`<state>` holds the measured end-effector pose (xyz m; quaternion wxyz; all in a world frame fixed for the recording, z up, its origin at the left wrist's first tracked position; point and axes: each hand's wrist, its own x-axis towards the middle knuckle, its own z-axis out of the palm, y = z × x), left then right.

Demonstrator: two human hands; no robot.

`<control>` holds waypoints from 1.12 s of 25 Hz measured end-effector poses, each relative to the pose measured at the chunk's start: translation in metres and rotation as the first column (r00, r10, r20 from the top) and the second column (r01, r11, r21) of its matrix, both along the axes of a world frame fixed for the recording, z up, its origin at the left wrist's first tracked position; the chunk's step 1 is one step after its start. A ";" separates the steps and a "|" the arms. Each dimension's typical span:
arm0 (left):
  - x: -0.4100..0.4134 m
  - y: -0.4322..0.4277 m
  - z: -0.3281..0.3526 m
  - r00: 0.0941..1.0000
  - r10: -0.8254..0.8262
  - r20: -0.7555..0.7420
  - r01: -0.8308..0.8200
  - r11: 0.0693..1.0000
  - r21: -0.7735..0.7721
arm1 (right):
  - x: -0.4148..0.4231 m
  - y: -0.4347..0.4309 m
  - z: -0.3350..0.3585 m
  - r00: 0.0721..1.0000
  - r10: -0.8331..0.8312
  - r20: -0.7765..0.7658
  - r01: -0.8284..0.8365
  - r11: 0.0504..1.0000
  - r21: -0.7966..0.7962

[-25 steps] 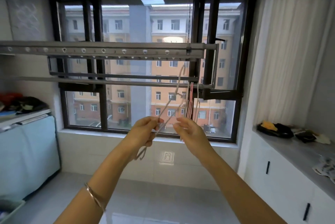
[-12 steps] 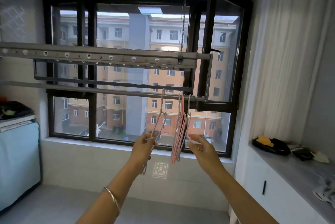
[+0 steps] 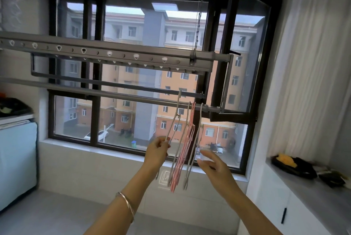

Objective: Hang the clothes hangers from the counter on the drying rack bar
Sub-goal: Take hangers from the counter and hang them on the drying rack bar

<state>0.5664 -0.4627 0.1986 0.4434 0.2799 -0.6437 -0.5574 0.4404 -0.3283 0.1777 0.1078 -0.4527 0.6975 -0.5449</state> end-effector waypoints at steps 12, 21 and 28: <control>0.007 -0.040 -0.015 0.930 -0.123 0.347 0.216 0.946 -0.244 | 0.014 -0.022 -0.004 0.980 -0.183 0.084 0.187 0.981 -0.049; -0.077 0.072 0.009 0.924 -0.231 0.306 0.382 0.627 -0.679 | -0.048 0.088 -0.027 0.873 -0.483 0.063 0.484 0.875 -0.005; -0.233 0.197 -0.056 0.710 -0.379 0.594 0.701 0.462 -0.543 | -0.164 0.286 -0.073 0.571 -0.814 0.110 0.809 0.581 0.096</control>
